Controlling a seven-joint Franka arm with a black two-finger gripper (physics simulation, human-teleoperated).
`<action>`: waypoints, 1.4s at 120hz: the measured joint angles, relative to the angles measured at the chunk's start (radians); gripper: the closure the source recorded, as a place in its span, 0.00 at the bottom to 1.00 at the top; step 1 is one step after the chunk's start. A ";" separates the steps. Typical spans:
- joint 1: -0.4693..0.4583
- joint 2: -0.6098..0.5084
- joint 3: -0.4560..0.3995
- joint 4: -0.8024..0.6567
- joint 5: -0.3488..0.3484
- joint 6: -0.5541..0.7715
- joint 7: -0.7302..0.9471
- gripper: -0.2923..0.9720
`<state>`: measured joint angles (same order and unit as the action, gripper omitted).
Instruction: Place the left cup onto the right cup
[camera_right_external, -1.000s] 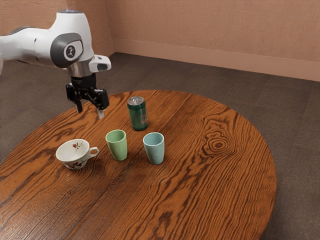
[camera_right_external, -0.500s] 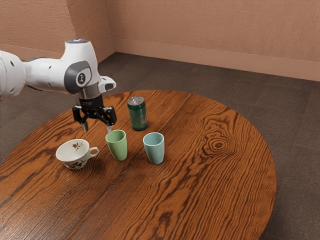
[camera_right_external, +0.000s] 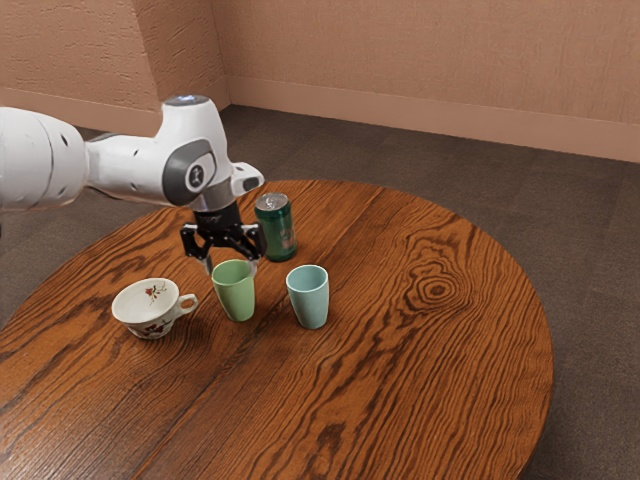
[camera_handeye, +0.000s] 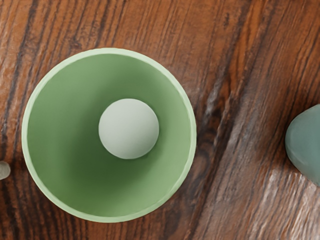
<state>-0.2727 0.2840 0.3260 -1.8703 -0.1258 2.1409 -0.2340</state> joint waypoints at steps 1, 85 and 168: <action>0.000 0.002 -0.001 0.002 0.000 0.001 -0.001 0.29; 0.007 0.145 -0.006 0.104 -0.005 0.028 0.013 0.31; 0.020 0.183 -0.005 0.104 -0.037 0.040 0.027 0.77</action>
<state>-0.2531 0.4666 0.3208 -1.7660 -0.1628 2.1805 -0.2070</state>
